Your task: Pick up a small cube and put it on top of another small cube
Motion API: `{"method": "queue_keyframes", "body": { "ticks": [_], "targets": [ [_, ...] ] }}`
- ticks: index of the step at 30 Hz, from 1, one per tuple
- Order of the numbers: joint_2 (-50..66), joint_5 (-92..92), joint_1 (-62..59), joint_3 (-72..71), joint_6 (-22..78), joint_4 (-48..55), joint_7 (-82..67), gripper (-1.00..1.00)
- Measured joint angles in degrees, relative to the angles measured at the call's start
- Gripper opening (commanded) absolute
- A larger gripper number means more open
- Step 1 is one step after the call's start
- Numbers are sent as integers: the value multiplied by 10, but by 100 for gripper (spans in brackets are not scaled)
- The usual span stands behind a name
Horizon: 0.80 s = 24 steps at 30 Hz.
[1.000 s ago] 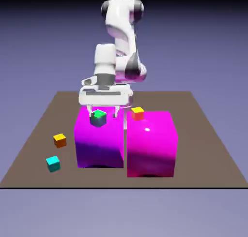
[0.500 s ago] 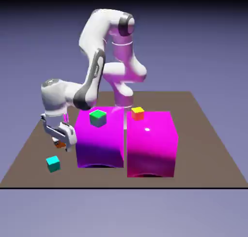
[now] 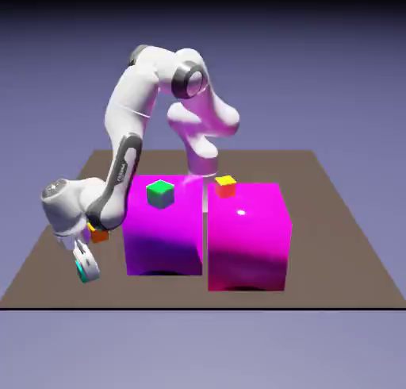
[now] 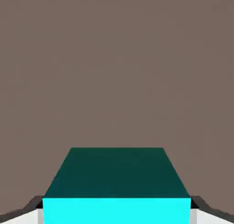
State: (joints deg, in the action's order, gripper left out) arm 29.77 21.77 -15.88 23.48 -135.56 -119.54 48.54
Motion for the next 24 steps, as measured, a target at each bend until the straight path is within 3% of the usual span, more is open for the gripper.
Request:
{"method": "queue_keyframes", "body": {
  "ticks": [24],
  "targets": [
    [-489,-199,52,-167,309,-116,69,-100]
  ]
}}
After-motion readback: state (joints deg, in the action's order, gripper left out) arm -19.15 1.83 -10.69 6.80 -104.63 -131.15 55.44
